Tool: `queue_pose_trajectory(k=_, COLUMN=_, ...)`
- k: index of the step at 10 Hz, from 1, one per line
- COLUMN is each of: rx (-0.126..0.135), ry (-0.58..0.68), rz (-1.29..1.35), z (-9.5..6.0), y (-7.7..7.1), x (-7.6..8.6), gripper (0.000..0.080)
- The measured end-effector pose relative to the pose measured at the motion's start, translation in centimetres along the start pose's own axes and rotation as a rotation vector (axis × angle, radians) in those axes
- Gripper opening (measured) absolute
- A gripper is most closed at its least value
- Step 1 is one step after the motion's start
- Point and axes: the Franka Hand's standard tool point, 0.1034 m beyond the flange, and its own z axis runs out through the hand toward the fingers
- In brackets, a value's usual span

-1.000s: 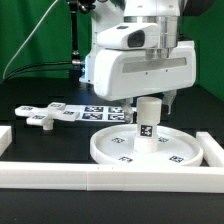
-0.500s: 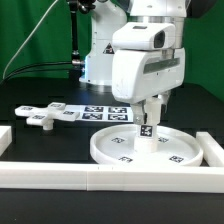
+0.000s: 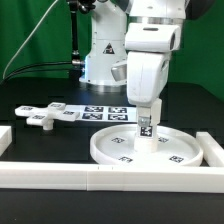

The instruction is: Assemble round table

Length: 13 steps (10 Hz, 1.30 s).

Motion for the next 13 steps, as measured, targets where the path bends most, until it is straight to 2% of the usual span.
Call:
queue_pose_trajectory(k=4, rx=-0.006, ry=-0.026, rz=-0.243, z=0.01, y=0.01, x=-0.07, gripper=0.0649)
queue_pose_trajectory(k=10, rx=-0.010, ry=-0.044, rz=-0.389, z=-0.05, y=-0.08, x=0.44, gripper=0.0649)
queue_pose_trajectory(k=11, rx=-0.012, ry=-0.043, rz=-0.378, z=-0.06, y=-0.08, x=0.55, gripper=0.0504)
queue_pose_trajectory(k=12, rx=-0.010, ry=-0.044, rz=-0.377, z=-0.03, y=-0.10, x=0.48, gripper=0.0504)
queue_pose_trajectory(k=13, rx=-0.009, ry=-0.044, rz=-0.375, z=0.00, y=-0.11, x=0.43, gripper=0.0407)
